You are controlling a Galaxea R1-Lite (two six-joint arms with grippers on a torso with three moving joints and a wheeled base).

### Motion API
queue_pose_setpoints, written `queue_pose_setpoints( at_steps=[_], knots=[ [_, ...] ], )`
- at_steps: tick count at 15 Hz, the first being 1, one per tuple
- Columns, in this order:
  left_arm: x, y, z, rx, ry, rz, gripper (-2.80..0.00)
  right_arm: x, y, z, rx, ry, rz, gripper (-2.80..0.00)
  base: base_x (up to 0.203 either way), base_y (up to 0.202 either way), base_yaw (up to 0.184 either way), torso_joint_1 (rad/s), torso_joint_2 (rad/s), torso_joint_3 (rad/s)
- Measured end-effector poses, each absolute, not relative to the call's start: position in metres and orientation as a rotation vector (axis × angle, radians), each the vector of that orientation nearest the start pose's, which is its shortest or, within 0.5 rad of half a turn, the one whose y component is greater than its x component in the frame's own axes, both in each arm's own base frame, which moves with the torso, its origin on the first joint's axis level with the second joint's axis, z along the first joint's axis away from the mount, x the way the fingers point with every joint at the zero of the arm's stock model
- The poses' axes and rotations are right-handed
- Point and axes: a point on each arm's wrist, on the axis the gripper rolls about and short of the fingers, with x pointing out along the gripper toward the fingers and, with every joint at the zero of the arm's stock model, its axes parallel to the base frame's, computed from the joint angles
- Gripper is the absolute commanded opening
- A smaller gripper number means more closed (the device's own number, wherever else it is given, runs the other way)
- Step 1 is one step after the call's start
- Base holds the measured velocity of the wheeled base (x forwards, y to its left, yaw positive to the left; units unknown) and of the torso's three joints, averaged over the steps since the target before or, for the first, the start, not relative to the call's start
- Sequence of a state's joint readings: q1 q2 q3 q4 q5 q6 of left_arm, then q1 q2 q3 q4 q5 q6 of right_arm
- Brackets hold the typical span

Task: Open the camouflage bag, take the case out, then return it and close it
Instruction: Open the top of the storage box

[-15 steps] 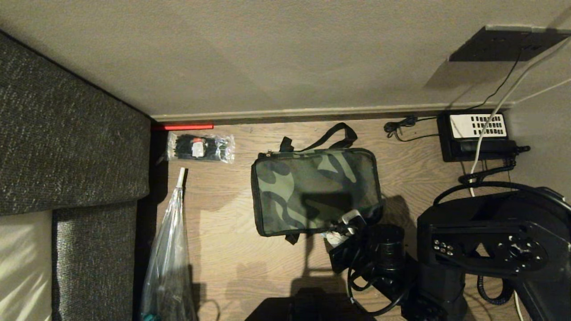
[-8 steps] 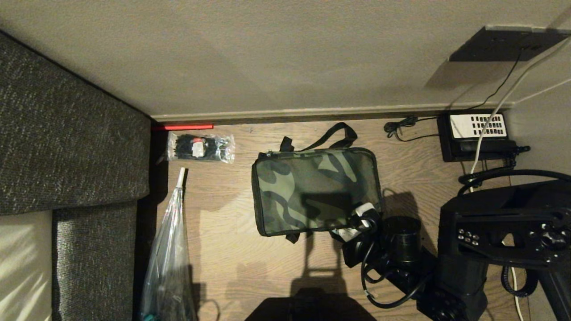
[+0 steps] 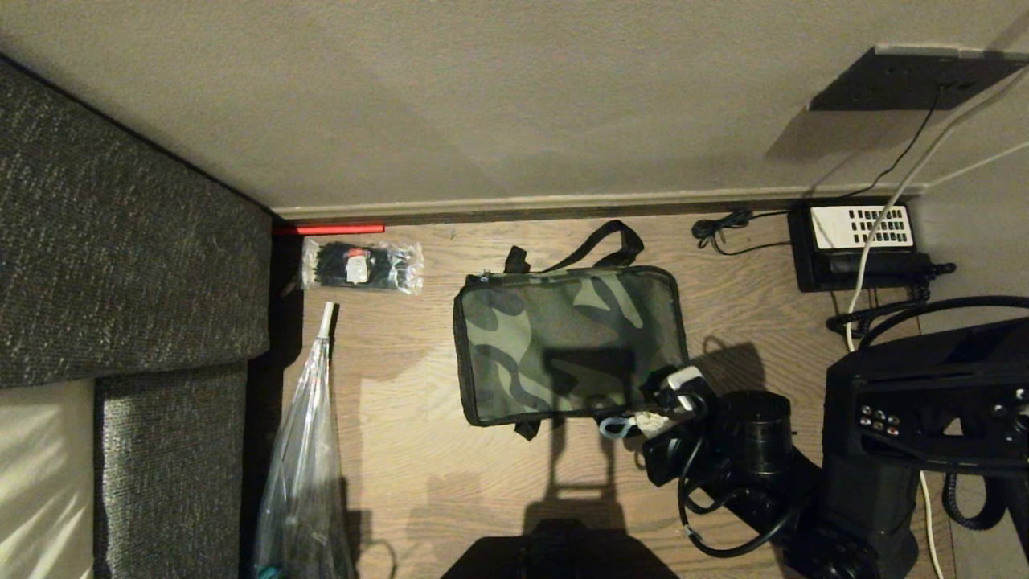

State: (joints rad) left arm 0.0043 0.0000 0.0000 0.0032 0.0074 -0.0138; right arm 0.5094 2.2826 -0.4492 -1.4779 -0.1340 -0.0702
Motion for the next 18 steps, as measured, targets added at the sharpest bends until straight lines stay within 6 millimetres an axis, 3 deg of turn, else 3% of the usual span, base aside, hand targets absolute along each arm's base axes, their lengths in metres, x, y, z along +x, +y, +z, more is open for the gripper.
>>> queue_pose_setpoints(
  at_steps=[18],
  knots=[
    [-0.023, 0.000, 0.075, -0.014, 0.004, 0.012, -2.80, 0.291, 0.110, 0.014, -0.188, 0.342, 0.256, -2.80, 0.000, 0.000, 0.000, 0.000, 0.00, 0.000]
  ],
)
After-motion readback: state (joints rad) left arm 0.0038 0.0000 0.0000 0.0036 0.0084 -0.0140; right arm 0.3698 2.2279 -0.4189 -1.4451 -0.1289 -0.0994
